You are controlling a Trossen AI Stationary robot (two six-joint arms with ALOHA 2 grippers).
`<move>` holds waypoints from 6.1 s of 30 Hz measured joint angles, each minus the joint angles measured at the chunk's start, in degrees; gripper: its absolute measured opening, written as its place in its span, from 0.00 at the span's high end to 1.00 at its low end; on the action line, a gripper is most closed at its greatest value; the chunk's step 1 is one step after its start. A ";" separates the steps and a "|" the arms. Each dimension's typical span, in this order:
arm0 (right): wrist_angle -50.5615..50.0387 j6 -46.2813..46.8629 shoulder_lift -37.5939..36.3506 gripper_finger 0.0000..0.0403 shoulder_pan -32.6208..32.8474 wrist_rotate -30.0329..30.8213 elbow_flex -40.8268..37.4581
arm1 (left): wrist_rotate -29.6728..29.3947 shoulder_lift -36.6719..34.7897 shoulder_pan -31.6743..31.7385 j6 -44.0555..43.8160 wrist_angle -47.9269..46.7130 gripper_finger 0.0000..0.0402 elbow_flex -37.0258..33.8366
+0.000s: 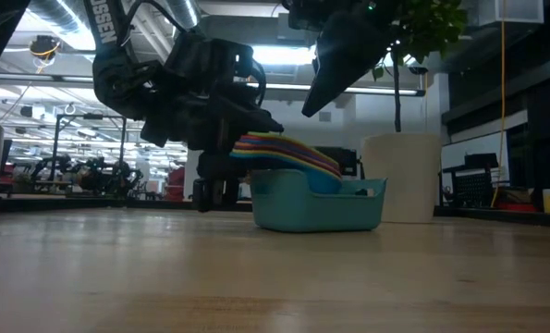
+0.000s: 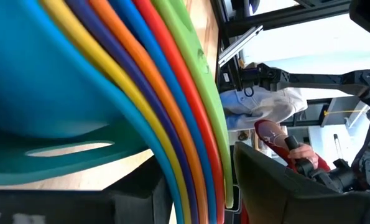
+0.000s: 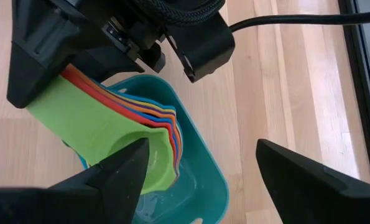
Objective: Nest measuring cups in basket
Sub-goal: Put the stacked measuring cups into the green bin, then return to Home Position
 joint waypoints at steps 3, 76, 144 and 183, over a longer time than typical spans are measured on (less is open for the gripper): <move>-0.02 0.00 0.00 0.26 0.00 -0.02 0.00 | 1.32 0.00 0.17 0.06 -0.02 0.63 0.00; 0.17 -0.08 -0.02 0.26 0.02 0.00 0.00 | 1.45 -0.15 1.85 -6.01 -0.65 0.30 -0.04; 1.60 -0.20 -0.02 0.26 0.01 0.00 0.00 | -21.44 -3.26 24.49 13.59 -7.05 0.19 -0.04; 3.25 2.51 -0.27 0.26 0.70 -0.02 3.50 | -41.99 -91.80 0.21 58.49 -68.05 0.19 -3.84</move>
